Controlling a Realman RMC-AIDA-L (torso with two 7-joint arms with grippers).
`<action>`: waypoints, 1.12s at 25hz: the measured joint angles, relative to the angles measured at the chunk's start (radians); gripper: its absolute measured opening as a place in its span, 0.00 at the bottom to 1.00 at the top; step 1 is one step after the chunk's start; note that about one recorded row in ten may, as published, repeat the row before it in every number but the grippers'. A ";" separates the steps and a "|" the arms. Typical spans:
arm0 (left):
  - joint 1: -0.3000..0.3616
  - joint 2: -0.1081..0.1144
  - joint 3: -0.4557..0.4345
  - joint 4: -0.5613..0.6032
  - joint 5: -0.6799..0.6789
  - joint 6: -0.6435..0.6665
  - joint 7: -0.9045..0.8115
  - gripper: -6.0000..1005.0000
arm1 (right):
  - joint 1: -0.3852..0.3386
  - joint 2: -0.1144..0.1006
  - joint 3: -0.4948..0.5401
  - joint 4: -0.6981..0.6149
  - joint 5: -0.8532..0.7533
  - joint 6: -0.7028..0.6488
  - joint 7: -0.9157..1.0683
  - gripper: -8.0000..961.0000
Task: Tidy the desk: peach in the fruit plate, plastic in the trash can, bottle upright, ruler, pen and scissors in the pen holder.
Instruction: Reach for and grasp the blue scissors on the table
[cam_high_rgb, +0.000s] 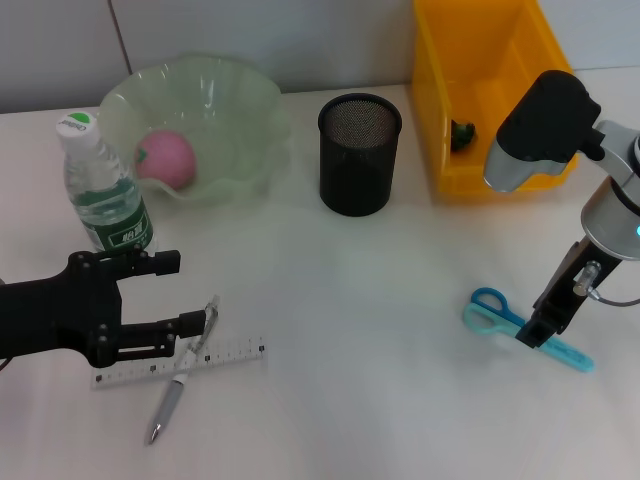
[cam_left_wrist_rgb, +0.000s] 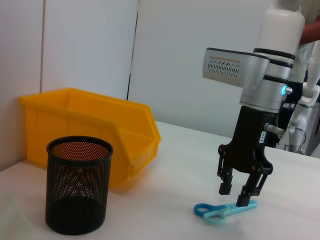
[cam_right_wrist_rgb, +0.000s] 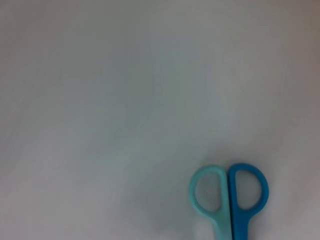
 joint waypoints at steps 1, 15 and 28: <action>0.000 0.000 0.000 0.000 0.000 0.000 0.000 0.81 | 0.002 0.000 -0.001 0.002 0.000 0.000 0.000 0.61; 0.005 0.000 0.000 0.000 0.000 0.001 0.000 0.81 | 0.023 0.000 -0.011 0.054 0.000 0.026 -0.007 0.46; 0.008 0.001 -0.001 -0.001 -0.001 0.001 0.000 0.81 | 0.027 0.000 -0.024 0.076 0.000 0.041 -0.008 0.46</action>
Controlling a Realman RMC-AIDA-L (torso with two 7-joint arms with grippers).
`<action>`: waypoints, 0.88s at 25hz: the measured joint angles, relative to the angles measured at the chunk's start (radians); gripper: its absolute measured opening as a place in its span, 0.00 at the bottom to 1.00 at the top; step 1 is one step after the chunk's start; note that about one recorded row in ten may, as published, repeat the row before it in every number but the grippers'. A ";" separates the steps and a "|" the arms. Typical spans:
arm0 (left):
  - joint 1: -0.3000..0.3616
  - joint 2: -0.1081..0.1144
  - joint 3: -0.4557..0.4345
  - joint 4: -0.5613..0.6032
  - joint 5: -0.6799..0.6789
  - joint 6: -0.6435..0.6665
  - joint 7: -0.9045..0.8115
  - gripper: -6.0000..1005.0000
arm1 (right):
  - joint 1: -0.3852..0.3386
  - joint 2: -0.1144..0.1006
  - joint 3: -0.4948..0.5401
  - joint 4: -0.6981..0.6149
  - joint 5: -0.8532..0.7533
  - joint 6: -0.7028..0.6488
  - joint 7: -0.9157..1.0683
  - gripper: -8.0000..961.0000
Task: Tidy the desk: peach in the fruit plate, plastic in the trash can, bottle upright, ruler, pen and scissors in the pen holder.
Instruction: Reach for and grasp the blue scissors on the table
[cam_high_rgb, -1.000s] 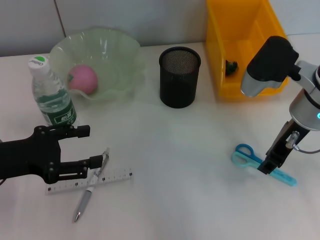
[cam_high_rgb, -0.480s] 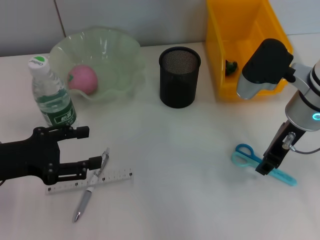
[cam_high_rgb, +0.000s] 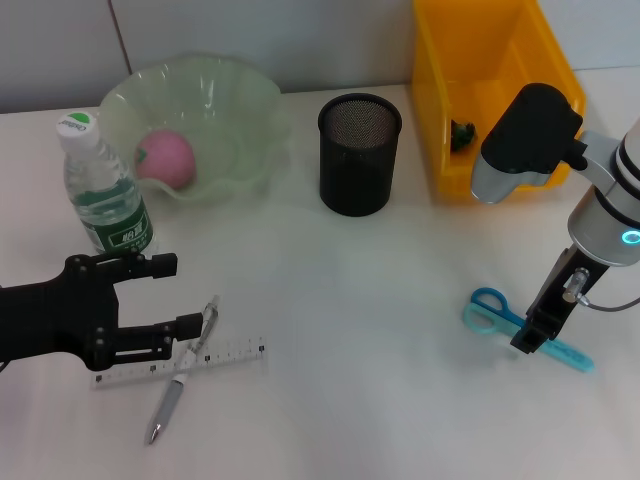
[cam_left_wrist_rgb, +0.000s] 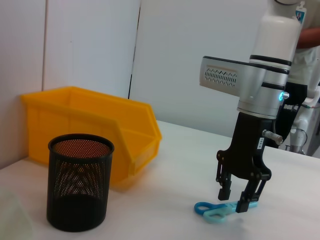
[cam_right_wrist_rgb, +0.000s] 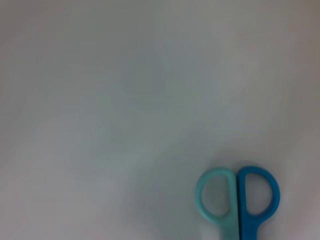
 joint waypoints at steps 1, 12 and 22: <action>0.000 0.000 0.000 0.000 0.000 0.000 0.000 0.81 | 0.000 0.000 0.000 0.000 0.000 0.001 0.000 0.46; 0.002 0.000 0.000 0.000 0.000 0.000 0.000 0.81 | 0.000 0.002 -0.001 0.010 0.001 0.010 -0.007 0.46; 0.002 -0.001 0.000 0.000 0.000 -0.008 0.000 0.81 | 0.013 0.002 -0.013 0.031 0.001 0.022 -0.009 0.46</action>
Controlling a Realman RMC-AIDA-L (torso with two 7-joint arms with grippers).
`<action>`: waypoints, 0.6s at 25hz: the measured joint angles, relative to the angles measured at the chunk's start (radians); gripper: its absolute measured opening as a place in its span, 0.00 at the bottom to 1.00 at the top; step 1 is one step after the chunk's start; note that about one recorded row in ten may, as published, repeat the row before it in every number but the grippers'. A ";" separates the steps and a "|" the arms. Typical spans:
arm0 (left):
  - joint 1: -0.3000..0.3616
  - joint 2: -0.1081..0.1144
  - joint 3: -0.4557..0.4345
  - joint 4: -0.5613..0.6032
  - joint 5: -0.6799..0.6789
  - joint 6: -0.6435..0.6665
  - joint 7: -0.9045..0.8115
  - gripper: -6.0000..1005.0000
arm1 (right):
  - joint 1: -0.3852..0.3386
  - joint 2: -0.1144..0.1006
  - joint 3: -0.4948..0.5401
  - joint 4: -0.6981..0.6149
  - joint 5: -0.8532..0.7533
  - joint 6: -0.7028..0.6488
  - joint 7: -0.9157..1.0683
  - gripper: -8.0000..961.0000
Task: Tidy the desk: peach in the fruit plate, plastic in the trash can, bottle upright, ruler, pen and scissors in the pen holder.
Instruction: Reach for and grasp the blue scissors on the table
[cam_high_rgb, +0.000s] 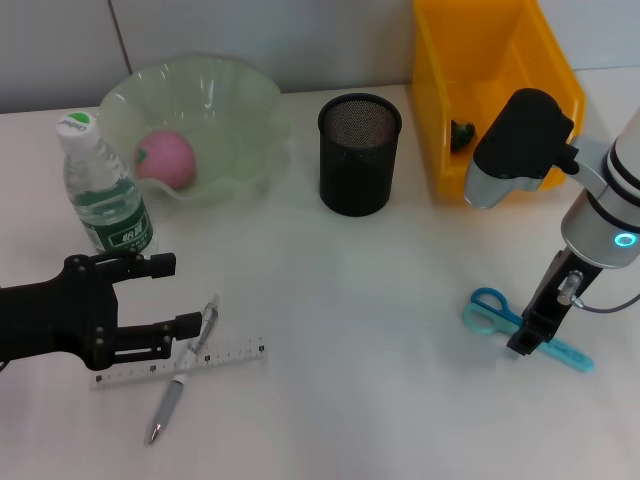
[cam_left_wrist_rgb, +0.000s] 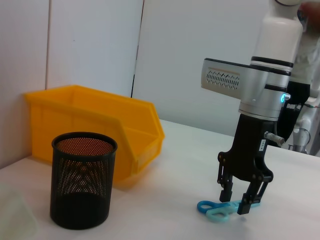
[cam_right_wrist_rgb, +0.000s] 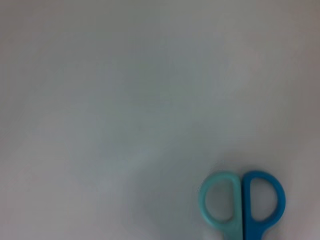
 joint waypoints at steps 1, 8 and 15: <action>0.000 0.000 0.000 0.000 0.000 -0.001 0.000 0.81 | 0.000 0.000 0.000 0.000 0.000 0.000 0.000 0.45; 0.000 0.001 0.000 0.000 0.000 -0.001 -0.001 0.81 | 0.003 -0.001 0.000 0.000 0.000 0.001 0.000 0.43; -0.002 0.002 0.000 0.000 0.000 -0.003 -0.005 0.81 | 0.003 -0.002 0.001 -0.001 0.000 0.000 0.000 0.40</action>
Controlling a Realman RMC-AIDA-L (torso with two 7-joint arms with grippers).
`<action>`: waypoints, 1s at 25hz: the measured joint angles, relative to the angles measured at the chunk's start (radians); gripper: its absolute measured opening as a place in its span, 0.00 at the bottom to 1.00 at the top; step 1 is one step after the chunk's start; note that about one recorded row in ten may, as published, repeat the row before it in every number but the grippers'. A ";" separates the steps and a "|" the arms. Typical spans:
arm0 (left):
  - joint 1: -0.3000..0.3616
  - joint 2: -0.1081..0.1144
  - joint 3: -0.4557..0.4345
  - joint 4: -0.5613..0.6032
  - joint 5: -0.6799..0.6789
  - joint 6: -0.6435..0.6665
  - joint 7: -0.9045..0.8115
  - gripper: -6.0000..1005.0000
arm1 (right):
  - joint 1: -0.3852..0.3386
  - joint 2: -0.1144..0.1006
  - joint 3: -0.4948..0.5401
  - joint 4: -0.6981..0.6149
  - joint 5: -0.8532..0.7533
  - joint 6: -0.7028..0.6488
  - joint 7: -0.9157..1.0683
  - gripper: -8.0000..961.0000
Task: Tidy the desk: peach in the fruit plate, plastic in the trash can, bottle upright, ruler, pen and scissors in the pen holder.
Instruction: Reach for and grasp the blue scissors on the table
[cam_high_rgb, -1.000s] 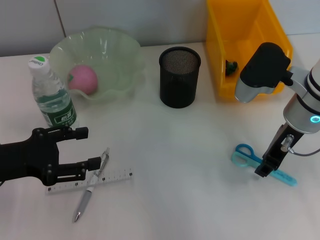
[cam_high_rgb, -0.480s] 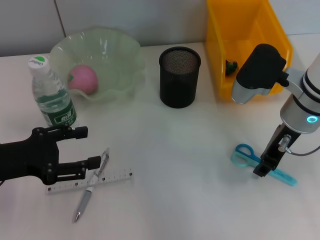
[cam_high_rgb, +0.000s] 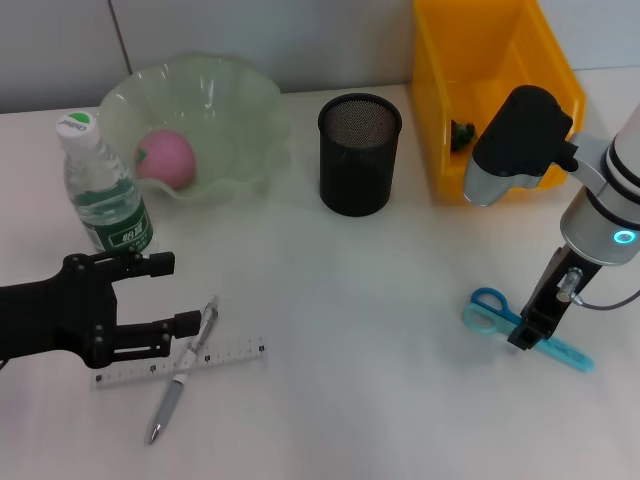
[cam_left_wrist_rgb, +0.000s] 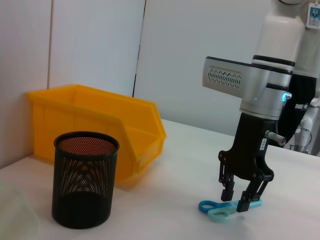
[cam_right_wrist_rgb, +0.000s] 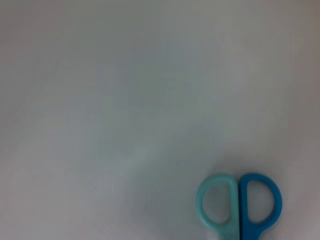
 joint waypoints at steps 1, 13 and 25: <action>0.000 0.000 0.000 0.000 0.000 0.000 0.000 0.81 | 0.000 0.000 0.000 0.000 0.000 0.000 0.000 0.40; 0.001 0.001 -0.002 0.000 -0.001 0.000 0.003 0.81 | -0.002 0.000 0.000 0.000 -0.022 -0.007 0.003 0.36; 0.001 0.001 -0.002 0.001 -0.001 0.000 0.001 0.81 | -0.001 0.002 0.000 0.000 -0.019 -0.008 0.003 0.33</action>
